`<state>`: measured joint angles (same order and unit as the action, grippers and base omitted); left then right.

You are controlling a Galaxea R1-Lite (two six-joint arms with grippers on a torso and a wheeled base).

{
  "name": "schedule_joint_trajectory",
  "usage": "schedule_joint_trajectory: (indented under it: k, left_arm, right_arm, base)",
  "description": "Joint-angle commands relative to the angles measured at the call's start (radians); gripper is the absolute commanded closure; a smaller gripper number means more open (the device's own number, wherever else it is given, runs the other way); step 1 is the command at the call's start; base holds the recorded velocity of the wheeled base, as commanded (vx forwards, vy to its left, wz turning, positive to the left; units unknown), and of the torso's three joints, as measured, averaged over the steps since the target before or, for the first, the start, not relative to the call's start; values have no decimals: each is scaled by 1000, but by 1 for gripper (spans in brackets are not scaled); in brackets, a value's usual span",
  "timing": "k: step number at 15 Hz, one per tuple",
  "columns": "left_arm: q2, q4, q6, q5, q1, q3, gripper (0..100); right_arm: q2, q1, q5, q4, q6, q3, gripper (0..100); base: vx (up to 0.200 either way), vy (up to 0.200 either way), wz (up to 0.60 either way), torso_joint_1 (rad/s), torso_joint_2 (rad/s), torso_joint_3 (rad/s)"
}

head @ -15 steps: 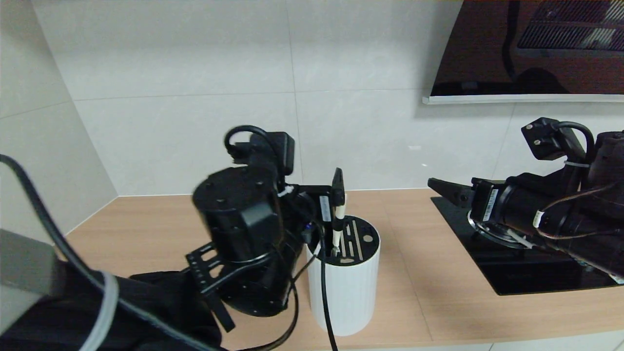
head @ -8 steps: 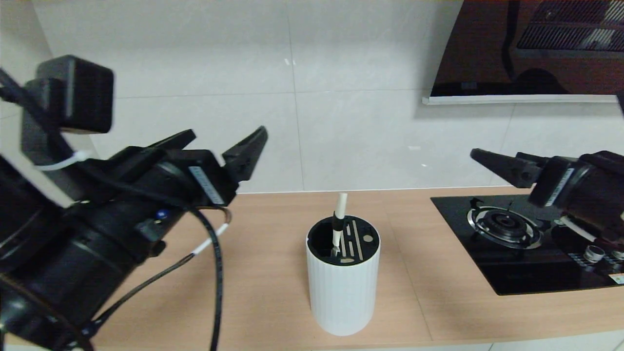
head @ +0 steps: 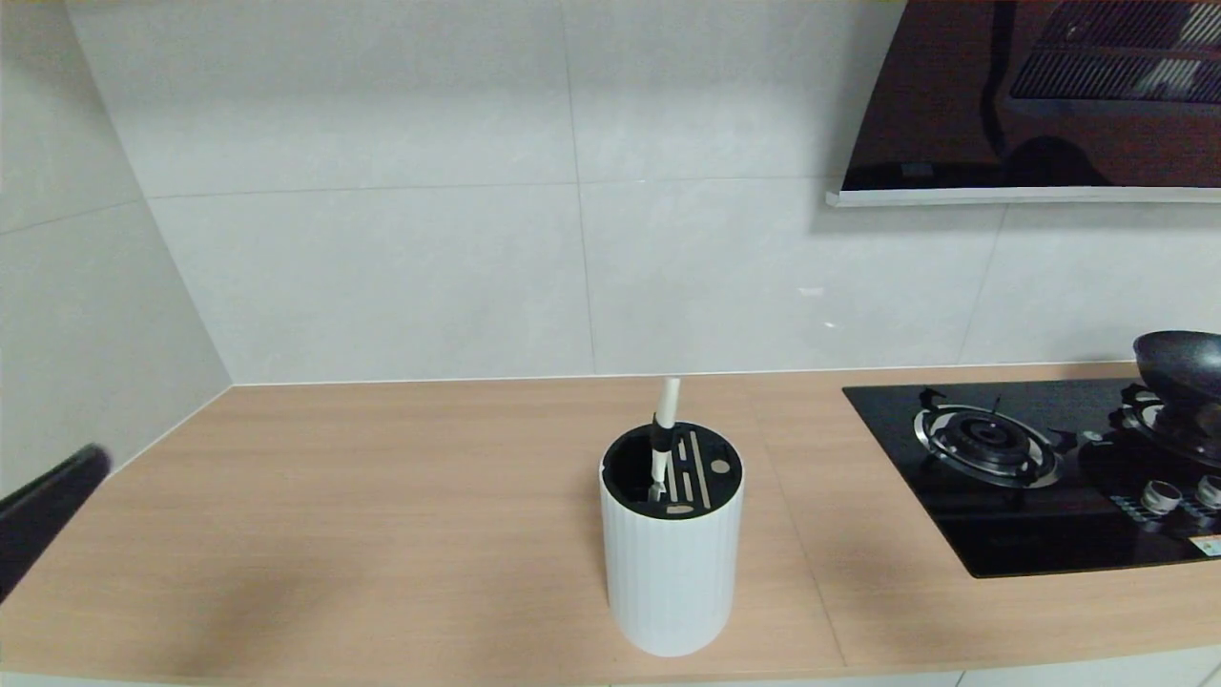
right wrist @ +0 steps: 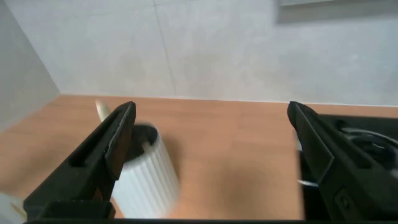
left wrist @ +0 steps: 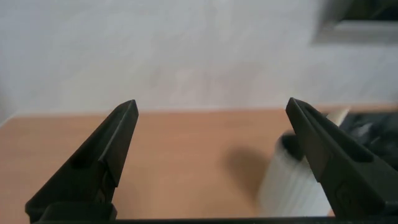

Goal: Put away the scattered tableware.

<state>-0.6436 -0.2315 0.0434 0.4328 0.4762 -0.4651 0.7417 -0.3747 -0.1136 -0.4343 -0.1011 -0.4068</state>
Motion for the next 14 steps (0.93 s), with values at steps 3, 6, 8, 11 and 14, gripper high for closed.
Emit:
schedule_joint_trajectory:
  k: [3,6,8,11,14]
  left_arm:
    - [513,396,-13,-60,-220,-4,0]
    - [547,431,-27,15,-280,-3,0]
    - [547,403,-30,20,-361,6,0]
    - [633,414,-66,-55,-467,56,0]
    - [644,357,-88,-45,-479,241,0]
  right_arm:
    - [-544,200,3,368,64,29,0]
    - [-642,253,-20,494,100,40,0]
    - [-677,342,-11,489,101,65,0]
    - [-742,376,37,485,106,132,0]
    - [-742,376,46,390,103,247,0]
  base:
    - [0,0,0,0,0,0]
    - [0,0,0,0,0,0]
    - [0,0,0,0,0,0]
    - [0,0,0,0,0,0]
    - [0,0,0,0,0,0]
